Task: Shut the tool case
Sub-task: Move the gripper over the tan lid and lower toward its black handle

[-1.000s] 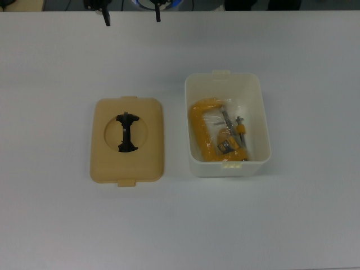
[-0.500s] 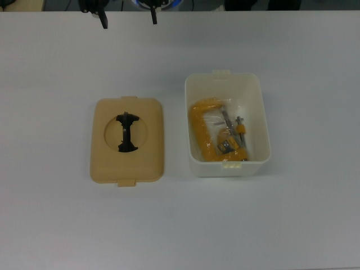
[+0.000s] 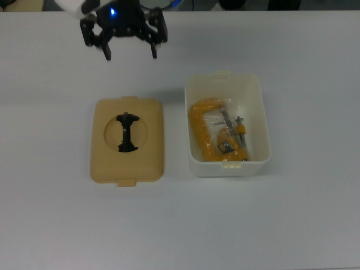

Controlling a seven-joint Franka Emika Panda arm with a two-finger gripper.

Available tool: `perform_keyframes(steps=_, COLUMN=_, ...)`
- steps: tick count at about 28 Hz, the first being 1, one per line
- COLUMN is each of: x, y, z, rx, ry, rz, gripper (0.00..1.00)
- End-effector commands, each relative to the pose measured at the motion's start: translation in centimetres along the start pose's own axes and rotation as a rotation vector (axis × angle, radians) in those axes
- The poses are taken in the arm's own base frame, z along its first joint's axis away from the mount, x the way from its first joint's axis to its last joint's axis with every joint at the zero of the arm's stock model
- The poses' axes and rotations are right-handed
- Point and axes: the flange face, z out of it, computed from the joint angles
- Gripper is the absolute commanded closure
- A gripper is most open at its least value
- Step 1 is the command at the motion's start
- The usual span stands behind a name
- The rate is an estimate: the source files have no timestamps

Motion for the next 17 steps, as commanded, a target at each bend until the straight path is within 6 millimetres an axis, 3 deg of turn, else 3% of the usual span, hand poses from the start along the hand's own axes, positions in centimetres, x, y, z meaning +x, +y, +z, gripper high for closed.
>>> perform_keyframes(steps=1, x=-0.2, y=0.2, z=2.9, rx=0.007, ry=0.015, rz=0.033, gripper=0.00)
perform_keyframes(steps=14, x=1.8, y=2.0, z=10.5, rx=-0.043, ry=0.001, rz=0.039, gripper=0.00)
perform_keyframes(steps=17, x=2.1, y=2.1, z=11.5, rx=-0.044, ry=-0.003, rz=0.041, gripper=0.00)
